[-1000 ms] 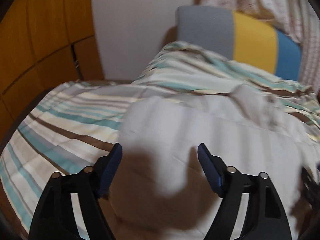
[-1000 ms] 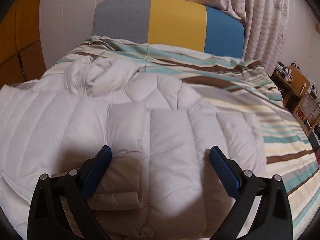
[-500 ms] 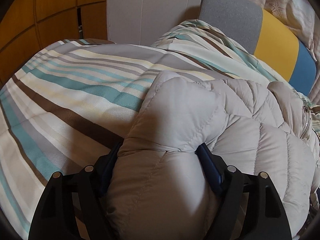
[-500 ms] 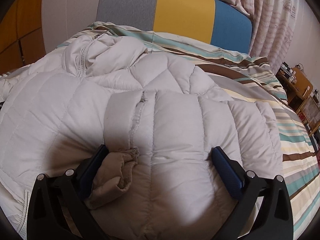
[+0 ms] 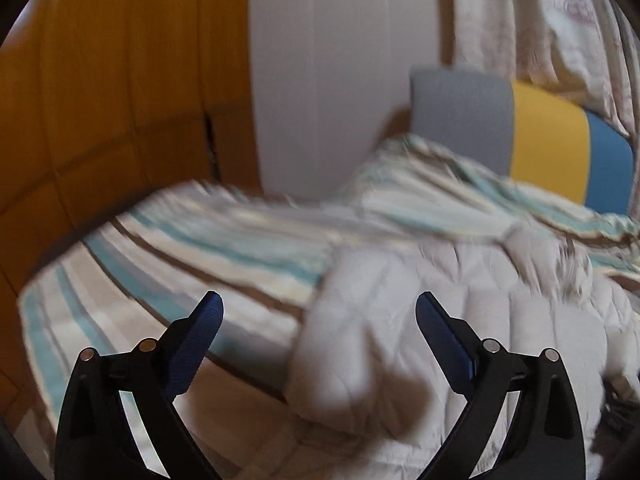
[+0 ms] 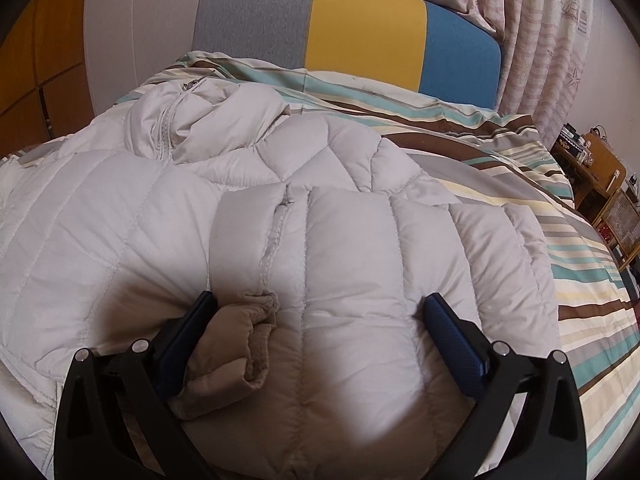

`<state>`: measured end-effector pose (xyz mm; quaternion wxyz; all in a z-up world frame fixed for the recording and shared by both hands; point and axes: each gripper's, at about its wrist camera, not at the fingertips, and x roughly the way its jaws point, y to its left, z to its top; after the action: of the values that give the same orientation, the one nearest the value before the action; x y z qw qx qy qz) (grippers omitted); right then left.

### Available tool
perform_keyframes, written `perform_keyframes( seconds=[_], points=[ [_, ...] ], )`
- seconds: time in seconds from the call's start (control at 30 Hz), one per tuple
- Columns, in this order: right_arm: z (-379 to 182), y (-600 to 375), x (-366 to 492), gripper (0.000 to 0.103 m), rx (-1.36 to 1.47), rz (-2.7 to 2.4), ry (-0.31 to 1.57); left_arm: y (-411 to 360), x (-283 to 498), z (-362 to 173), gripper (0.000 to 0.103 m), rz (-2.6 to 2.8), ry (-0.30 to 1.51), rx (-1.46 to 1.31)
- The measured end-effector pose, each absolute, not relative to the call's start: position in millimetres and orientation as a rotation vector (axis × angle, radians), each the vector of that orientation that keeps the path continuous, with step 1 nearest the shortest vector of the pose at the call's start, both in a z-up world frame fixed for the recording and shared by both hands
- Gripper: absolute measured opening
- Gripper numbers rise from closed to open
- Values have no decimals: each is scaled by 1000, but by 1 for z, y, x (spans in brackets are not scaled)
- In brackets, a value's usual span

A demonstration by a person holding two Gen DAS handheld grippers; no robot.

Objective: Fold large clothes
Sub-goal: 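Lift the hem with both tools and fold it up onto the collar, then release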

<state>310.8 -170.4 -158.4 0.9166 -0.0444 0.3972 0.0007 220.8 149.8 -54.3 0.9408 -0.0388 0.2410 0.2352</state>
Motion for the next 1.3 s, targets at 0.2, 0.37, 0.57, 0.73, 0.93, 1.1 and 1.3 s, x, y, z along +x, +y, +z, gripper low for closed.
perform_keyframes(
  seconds=[0.2, 0.37, 0.57, 0.73, 0.93, 1.1, 1.3],
  points=[
    [-132, -171, 299, 101, -73, 3, 763, 181, 202, -22, 96, 500, 395, -244],
    [-95, -133, 285, 84, -46, 186, 669, 166, 204, -11, 96, 377, 397, -209],
    [-108, -75, 310, 63, -15, 345, 789, 118, 263, -72, 89, 256, 677, 68],
    [-140, -66, 325, 65, -25, 347, 831, 146, 291, -136, 92, 261, 836, 25],
    [-150, -60, 322, 67, -54, 330, 822, 172, 300, -152, 99, 214, 886, -153],
    [-141, -71, 316, 79, -4, 381, 800, 169, 295, -147, 100, 226, 871, -138],
    [-115, -119, 292, 81, 124, 361, 775, 162, 271, -106, 100, 215, 812, -55]
  ],
)
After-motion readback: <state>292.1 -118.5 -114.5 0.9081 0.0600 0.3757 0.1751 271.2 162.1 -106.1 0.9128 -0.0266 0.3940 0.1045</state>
